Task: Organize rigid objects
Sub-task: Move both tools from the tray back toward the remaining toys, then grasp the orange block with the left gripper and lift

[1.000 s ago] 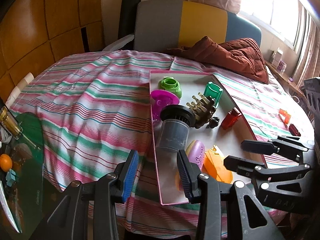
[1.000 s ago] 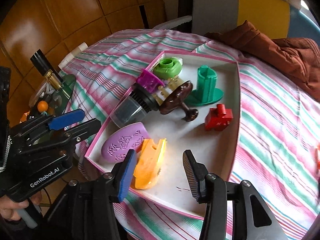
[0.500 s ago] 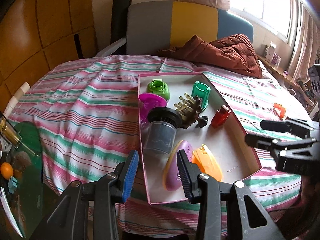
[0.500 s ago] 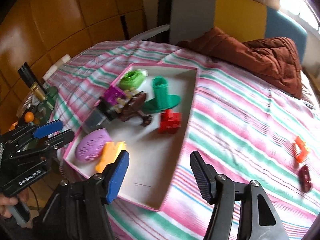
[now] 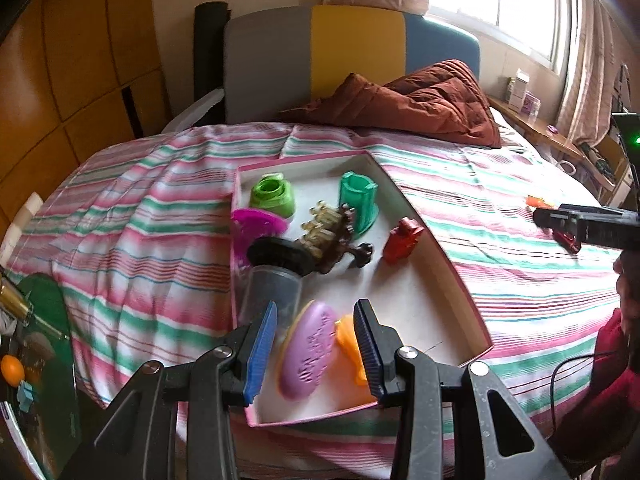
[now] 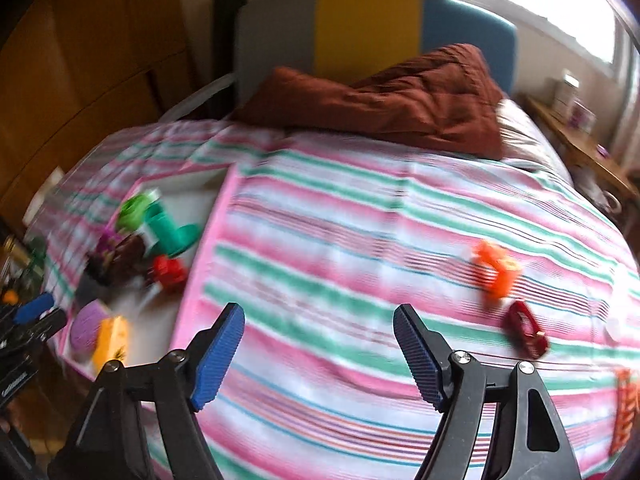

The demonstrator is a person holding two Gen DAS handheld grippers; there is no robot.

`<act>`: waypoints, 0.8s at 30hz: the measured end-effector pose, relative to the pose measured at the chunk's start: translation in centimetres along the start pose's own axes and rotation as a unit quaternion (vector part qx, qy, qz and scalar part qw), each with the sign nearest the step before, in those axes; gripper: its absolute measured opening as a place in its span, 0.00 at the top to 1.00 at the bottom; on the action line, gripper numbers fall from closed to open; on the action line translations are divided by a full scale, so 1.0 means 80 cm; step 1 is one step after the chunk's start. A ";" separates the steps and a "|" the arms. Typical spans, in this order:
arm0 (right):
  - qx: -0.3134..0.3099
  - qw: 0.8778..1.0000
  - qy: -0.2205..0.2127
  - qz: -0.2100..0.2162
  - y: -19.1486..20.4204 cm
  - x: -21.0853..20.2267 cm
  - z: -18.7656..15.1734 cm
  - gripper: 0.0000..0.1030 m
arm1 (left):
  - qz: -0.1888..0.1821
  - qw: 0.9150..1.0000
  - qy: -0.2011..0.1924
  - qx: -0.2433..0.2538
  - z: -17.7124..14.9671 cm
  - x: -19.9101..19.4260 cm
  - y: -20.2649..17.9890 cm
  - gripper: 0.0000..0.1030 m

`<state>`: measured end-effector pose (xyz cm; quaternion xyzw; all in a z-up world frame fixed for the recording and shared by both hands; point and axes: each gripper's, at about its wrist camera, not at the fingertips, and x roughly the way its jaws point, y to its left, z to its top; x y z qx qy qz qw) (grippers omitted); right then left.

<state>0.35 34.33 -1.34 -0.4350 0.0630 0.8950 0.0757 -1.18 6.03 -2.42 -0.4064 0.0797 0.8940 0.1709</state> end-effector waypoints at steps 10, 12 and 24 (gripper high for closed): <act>0.115 0.986 -0.034 -0.115 -0.126 -0.007 0.012 0.24 | -0.035 0.999 -0.006 0.034 0.023 0.002 -0.049 0.61; 0.155 0.977 -0.044 -0.138 -0.158 -0.004 0.008 0.24 | -0.049 0.998 -0.003 0.044 0.028 0.004 -0.065 0.61; 0.381 0.908 -0.045 -0.170 -0.279 -0.014 -0.040 0.23 | -0.121 0.988 0.034 0.093 0.050 0.042 -0.172 0.61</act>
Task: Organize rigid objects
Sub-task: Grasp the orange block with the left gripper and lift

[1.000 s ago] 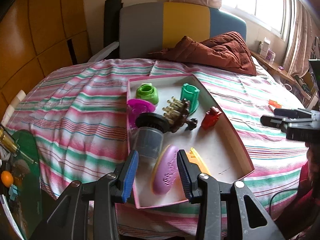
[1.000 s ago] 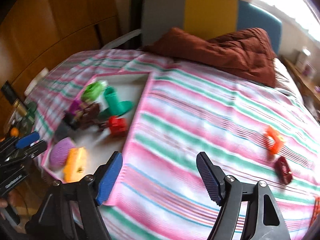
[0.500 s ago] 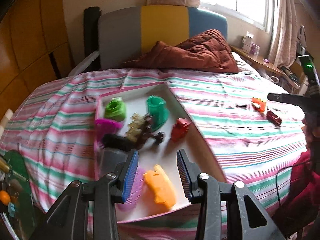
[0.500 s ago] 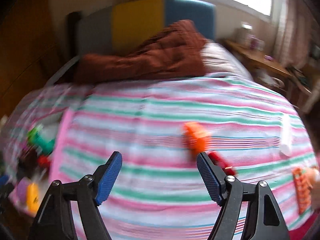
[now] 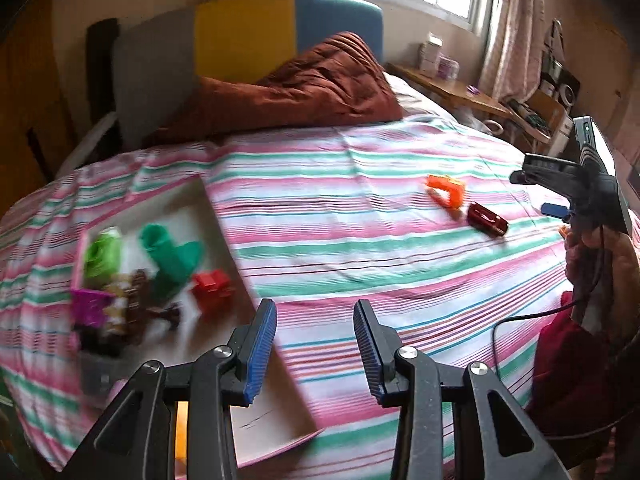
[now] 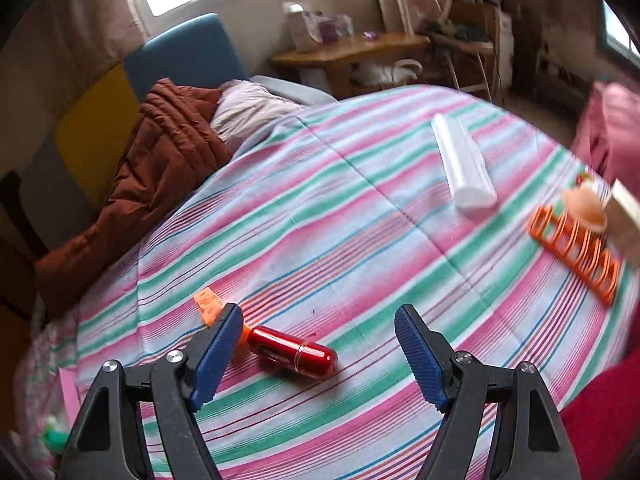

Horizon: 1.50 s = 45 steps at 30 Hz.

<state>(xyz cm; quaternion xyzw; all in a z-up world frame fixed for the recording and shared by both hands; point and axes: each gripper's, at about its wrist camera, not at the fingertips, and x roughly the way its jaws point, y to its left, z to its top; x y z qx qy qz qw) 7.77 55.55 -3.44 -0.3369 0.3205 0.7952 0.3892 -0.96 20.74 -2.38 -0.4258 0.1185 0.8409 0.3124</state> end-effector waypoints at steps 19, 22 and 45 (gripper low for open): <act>0.090 0.995 0.026 0.040 -0.035 0.007 0.000 0.19 | -0.137 0.989 0.061 -0.002 0.118 0.127 -0.121 0.59; 0.096 0.994 0.026 0.045 -0.037 0.007 0.001 0.19 | -0.163 0.983 0.077 -0.016 0.142 0.156 -0.141 0.58; 0.111 0.991 0.043 0.056 -0.041 0.019 0.000 0.19 | -0.164 0.979 0.121 -0.027 0.143 0.233 -0.155 0.78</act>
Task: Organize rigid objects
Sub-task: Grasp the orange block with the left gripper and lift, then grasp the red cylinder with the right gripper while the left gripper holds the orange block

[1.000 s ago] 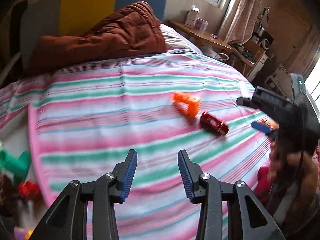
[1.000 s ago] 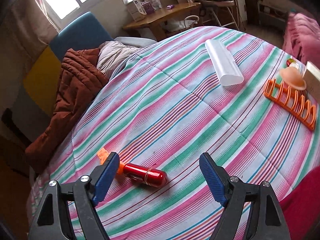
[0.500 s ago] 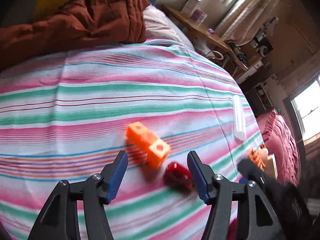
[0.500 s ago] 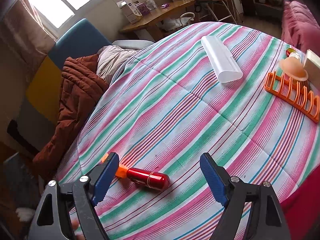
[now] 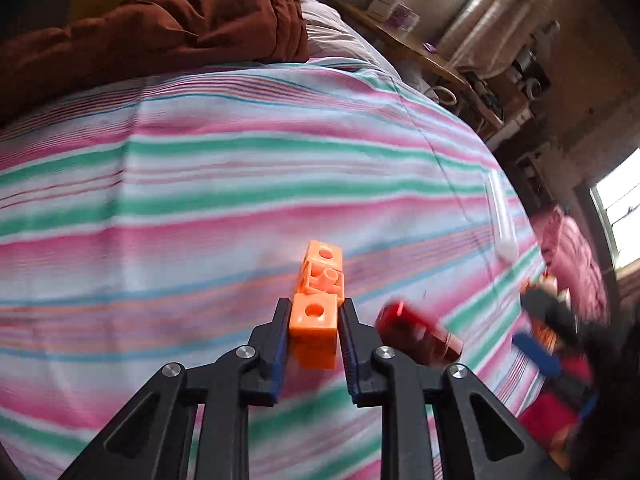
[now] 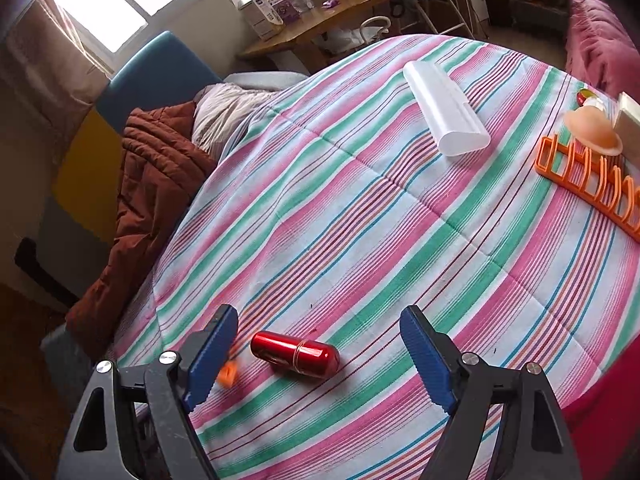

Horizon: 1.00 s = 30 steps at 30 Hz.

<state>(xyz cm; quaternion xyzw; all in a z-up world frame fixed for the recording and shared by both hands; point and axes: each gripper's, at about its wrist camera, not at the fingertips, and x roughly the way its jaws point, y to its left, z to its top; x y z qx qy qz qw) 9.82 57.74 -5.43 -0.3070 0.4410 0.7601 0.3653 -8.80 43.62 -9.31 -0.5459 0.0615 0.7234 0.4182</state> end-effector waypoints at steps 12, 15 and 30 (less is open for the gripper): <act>-0.116 0.991 0.047 -0.038 0.043 0.039 -0.021 0.19 | 0.024 0.999 -0.011 0.018 -0.121 -0.077 0.027 0.82; -0.176 0.981 0.048 -0.067 0.062 0.051 -0.032 0.19 | 0.027 0.999 -0.017 0.028 -0.141 -0.091 0.029 0.82; -0.310 0.940 0.084 -0.113 0.098 0.095 -0.061 0.74 | 0.031 0.996 -0.056 0.058 -0.187 -0.148 0.022 0.82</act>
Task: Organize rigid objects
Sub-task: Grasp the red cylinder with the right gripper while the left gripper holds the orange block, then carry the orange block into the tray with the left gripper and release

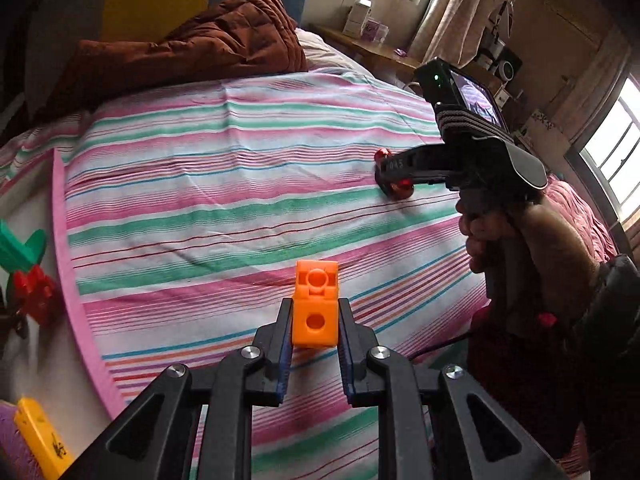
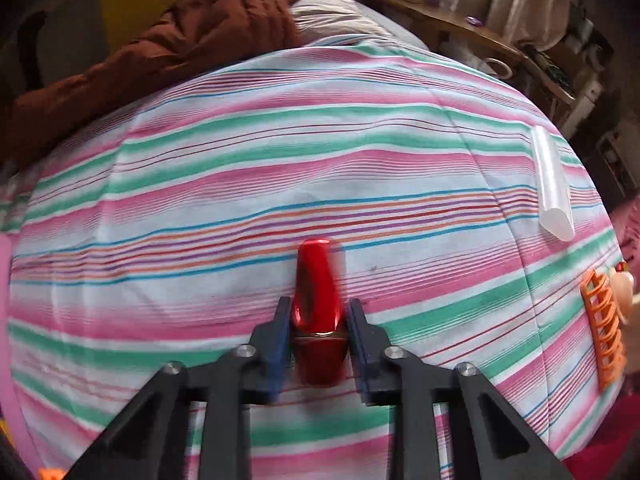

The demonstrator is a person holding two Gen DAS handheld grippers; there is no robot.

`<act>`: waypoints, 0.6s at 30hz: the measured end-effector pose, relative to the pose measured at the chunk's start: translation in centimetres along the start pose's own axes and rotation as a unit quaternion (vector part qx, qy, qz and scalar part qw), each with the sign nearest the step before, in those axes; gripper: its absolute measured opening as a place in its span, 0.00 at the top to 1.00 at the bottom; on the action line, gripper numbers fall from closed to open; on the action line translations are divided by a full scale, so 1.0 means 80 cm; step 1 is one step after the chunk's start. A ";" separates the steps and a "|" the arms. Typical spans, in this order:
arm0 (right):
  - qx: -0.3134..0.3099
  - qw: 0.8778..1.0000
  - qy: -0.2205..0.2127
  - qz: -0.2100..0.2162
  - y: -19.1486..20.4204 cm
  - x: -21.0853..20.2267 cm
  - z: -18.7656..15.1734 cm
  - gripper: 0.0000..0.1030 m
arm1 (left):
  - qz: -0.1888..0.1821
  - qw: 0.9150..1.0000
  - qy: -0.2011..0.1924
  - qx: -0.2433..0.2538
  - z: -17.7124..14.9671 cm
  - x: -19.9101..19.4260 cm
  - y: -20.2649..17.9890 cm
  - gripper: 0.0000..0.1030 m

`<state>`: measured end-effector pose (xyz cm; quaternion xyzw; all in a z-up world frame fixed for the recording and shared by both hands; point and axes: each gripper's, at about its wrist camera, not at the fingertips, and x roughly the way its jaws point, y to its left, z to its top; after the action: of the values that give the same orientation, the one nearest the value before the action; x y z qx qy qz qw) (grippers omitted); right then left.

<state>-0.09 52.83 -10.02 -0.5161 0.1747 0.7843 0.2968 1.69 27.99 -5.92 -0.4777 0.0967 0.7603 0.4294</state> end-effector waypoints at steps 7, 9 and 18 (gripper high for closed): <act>-0.013 0.998 0.018 0.056 0.015 -0.001 -0.005 0.74 | 0.000 1.000 0.000 -0.007 -0.009 -0.004 0.007 0.82; -0.018 0.998 0.020 0.059 0.017 0.001 -0.005 0.72 | -0.007 1.000 0.002 -0.007 -0.011 -0.003 0.007 0.82; -0.026 0.998 0.019 0.052 0.019 -0.001 -0.008 0.72 | -0.017 0.999 0.027 -0.010 -0.014 0.015 0.011 0.79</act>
<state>-0.62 51.25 -10.24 -0.5285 0.1861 0.7932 0.2385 1.50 27.52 -7.73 -0.5042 0.0925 0.7403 0.4350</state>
